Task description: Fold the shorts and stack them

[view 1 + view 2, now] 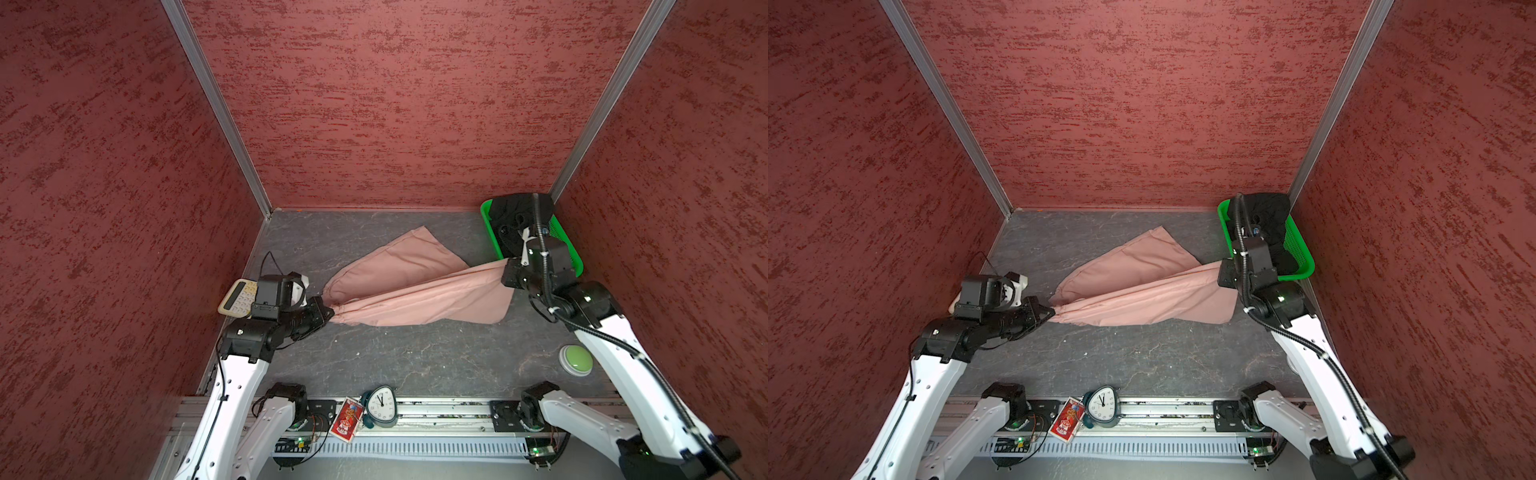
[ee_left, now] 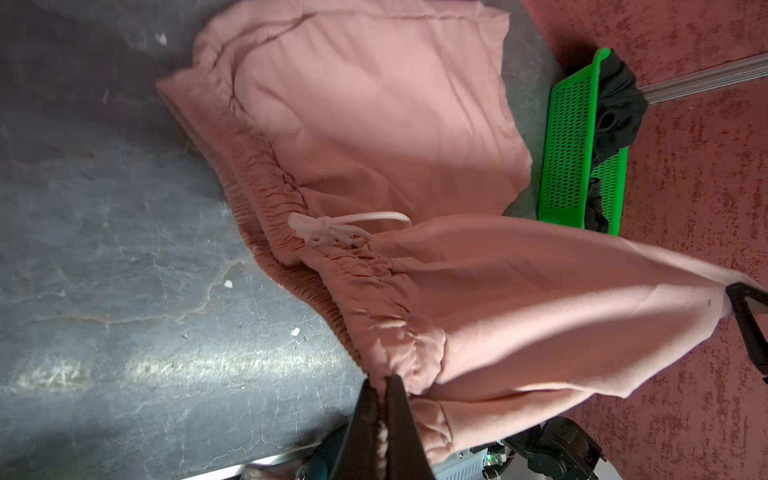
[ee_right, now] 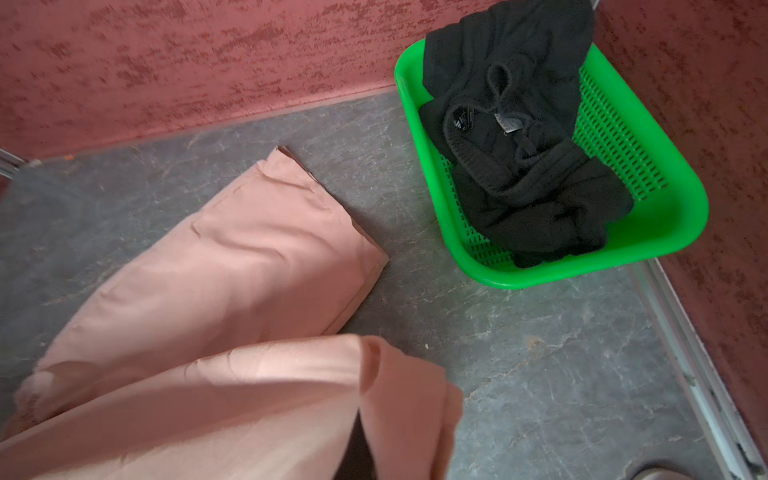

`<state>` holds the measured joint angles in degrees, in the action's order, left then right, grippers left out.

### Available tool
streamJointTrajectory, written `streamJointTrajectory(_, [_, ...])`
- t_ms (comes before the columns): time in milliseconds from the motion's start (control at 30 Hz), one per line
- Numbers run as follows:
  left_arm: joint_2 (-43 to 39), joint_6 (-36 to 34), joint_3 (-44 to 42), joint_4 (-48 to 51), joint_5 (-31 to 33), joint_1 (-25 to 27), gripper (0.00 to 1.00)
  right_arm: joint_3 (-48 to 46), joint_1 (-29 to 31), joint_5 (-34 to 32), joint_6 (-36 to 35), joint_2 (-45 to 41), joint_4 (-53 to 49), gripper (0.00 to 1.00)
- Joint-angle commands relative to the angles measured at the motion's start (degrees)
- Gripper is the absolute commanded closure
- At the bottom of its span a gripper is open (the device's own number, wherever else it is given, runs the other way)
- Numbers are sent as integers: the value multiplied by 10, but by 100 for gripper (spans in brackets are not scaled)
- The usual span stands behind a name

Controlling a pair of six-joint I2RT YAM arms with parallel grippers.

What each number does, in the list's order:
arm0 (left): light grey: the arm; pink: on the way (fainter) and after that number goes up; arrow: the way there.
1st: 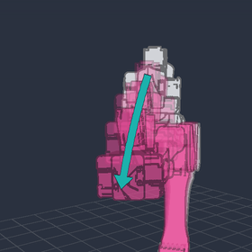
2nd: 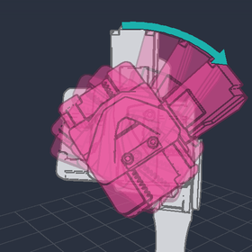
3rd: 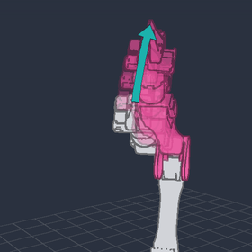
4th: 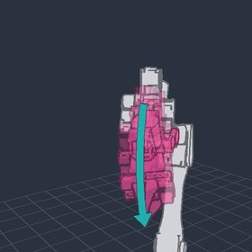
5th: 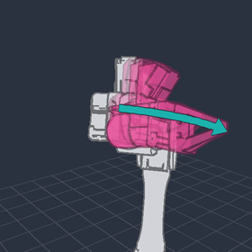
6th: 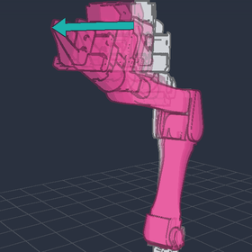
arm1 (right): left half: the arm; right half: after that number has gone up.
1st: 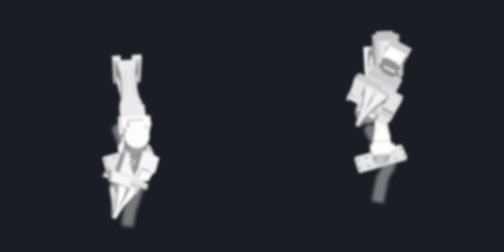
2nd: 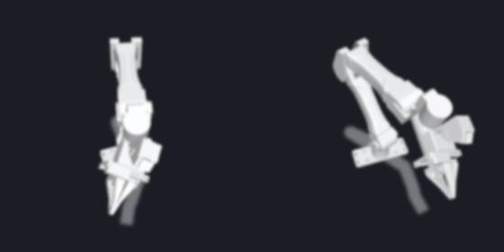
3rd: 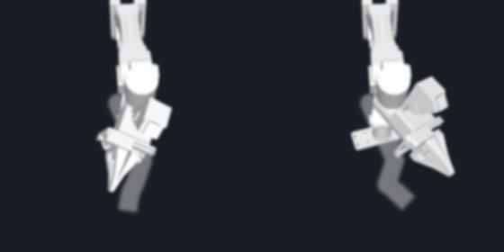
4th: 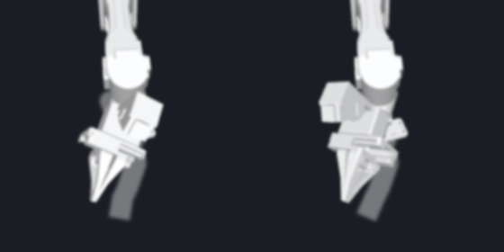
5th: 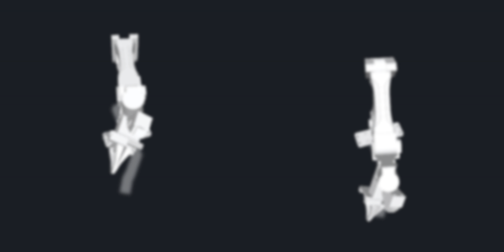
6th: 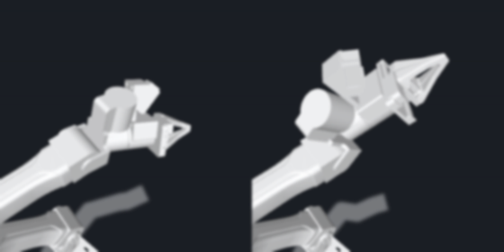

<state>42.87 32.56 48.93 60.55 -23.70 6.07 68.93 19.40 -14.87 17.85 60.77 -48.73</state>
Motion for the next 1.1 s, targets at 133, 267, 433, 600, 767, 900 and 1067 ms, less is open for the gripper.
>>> streamJointTrajectory(133, [3,10,-26,16,15,-7,100,85,-2,-36,-132,111,125,100])
streamJointTrajectory(267, [36,0,-20,11,13,-13,100,146,-3,-34,-177,191,137,100])
streamJointTrajectory(433, [67,-21,-19,21,-20,-42,100,197,-2,-47,-216,254,163,100])
streamJointTrajectory(600, [65,-38,-5,41,-40,-84,100,174,-3,-31,-229,205,209,100])
streamJointTrajectory(767, [58,-21,-12,32,-71,-89,100,132,-3,-5,-216,138,195,100])
streamJointTrajectory(900, [57,-21,-25,33,-75,-96,100,123,-3,-1,-231,142,199,100])
streamJointTrajectory(1067, [71,-32,-29,21,-84,-113,100,209,-3,0,-262,263,196,100])
